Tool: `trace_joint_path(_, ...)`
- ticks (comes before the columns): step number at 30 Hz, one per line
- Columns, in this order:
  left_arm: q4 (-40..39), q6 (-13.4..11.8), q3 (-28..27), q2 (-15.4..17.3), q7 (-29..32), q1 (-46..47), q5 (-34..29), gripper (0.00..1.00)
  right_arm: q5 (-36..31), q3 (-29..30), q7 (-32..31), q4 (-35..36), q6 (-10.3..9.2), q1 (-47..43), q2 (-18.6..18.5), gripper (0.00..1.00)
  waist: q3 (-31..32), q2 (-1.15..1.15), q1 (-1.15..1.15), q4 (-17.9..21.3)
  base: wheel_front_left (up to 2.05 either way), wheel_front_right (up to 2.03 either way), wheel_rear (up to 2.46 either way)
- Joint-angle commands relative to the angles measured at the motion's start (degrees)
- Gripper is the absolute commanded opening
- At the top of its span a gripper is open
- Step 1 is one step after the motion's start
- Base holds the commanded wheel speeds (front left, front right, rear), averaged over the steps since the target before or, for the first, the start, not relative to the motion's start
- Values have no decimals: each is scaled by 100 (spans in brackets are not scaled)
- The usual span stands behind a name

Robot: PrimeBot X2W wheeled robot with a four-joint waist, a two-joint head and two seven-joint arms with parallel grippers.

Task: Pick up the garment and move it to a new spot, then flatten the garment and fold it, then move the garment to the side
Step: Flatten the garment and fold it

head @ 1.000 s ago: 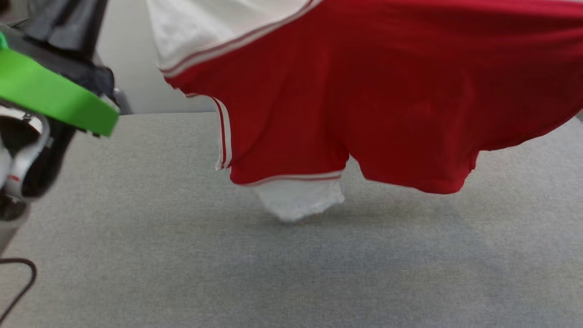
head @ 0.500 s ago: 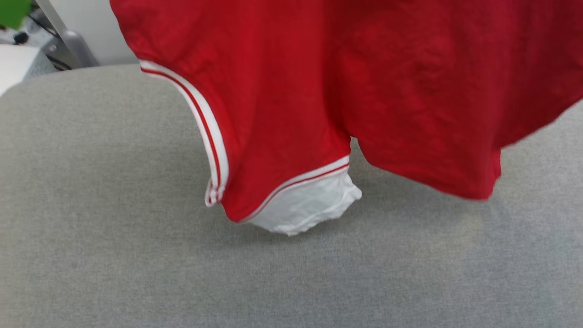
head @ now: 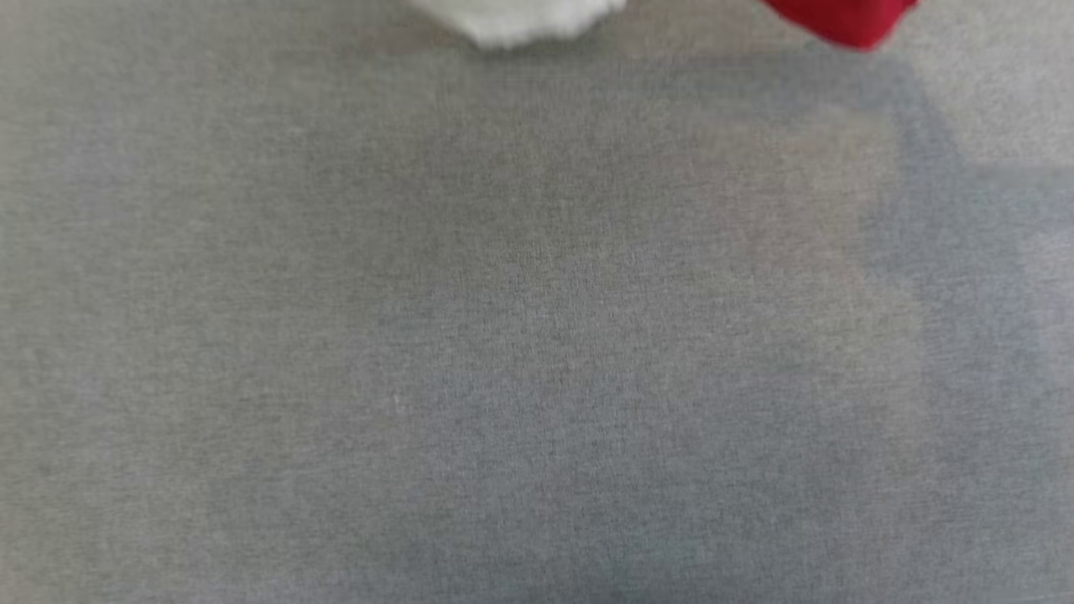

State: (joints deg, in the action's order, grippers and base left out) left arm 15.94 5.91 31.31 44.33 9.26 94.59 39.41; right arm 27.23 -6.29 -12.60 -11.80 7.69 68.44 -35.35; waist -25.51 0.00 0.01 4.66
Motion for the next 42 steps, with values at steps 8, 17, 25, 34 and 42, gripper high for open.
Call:
trace_joint_path(8, 1770, 48, 132, -585, -992, 1912, -852, 0, -860, -175, 978, -1448, -20, 1545, 392, 0, -1353, 0, -1, 169, 0, 0, 0)
trace_joint_path(17, 3200, 122, 489, -1173, -2072, 1869, -984, 0, -1578, -311, 2049, -2797, -20, 2128, 822, 0, -1712, 0, -1, -86, 0, 0, 0)
trace_joint_path(25, 3293, 153, 584, -1574, -2412, 899, -676, 0, -1717, -666, 2650, -3261, -20, 1839, 986, 0, -1606, 0, -1, -349, 0, 0, 0)
trace_joint_path(34, 2500, 157, 318, -1902, -2424, -747, -651, 0, -1386, -1265, 2753, -3188, -20, 844, 791, 0, -994, 0, -1, -622, 0, 0, 0)
trace_joint_path(42, 1772, 157, 365, -1879, -2425, -2788, -857, 0, -775, -1249, 2758, -2296, -20, -937, 730, 0, -52, 0, -1, -747, 0, 0, 0)
